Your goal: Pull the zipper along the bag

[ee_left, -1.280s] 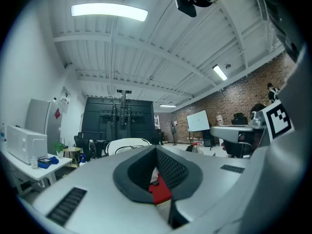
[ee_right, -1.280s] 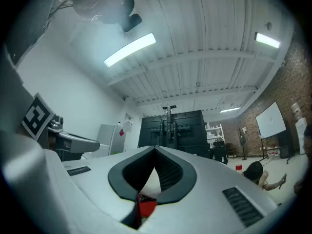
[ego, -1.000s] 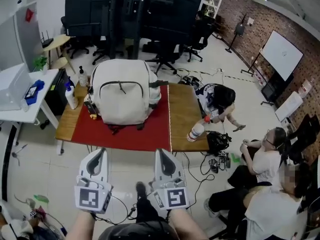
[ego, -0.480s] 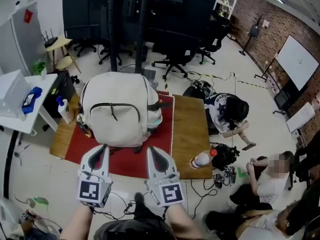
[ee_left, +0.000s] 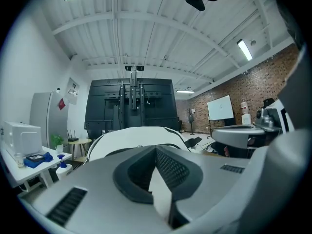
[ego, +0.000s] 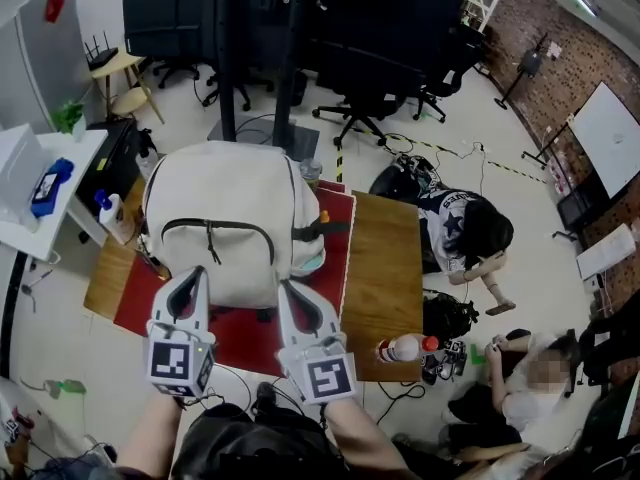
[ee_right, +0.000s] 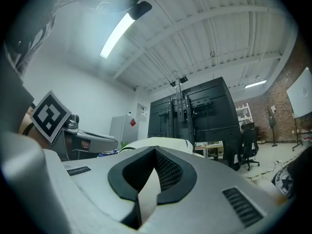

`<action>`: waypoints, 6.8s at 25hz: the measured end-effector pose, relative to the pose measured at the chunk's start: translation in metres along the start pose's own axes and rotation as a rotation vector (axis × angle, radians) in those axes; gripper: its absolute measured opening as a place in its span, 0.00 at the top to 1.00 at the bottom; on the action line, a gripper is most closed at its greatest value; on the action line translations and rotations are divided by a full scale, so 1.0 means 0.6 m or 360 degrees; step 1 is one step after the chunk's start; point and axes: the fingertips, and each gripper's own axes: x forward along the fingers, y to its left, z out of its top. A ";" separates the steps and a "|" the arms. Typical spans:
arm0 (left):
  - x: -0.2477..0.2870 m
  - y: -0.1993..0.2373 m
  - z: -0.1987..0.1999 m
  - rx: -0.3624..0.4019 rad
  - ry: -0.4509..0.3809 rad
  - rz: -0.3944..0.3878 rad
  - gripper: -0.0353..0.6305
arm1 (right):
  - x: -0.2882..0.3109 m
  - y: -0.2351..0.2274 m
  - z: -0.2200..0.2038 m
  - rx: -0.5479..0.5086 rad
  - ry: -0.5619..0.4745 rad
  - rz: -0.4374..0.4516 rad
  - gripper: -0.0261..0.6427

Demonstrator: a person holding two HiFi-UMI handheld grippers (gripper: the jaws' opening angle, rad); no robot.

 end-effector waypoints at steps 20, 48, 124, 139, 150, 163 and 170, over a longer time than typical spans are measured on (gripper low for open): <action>0.119 0.058 -0.052 -0.0258 0.0249 -0.0284 0.66 | 0.207 -0.036 -0.118 -0.0133 0.0418 -0.0025 0.67; 0.208 0.086 -0.075 -0.0621 0.0317 -0.0271 0.87 | 0.245 -0.035 -0.135 -0.0207 0.0467 -0.0093 0.67; 0.068 0.341 -0.141 -0.0578 0.0351 -0.0440 0.88 | 0.236 -0.005 -0.124 -0.0575 0.0442 0.0016 0.85; 0.059 0.253 -0.287 -0.0897 0.0358 -0.0375 0.87 | 0.237 -0.008 -0.141 -0.0516 0.0451 -0.0020 0.86; 0.034 0.277 -0.262 -0.0480 0.0317 -0.0047 0.66 | 0.225 0.017 -0.128 -0.0417 0.0322 -0.0107 0.73; -0.008 0.273 -0.006 -0.0272 -0.0271 0.0024 0.50 | 0.170 0.002 -0.015 -0.0229 0.0040 -0.0281 0.55; -0.004 0.233 0.074 -0.0149 -0.0482 -0.0007 0.88 | 0.144 -0.030 0.025 -0.0212 -0.0077 -0.0412 0.67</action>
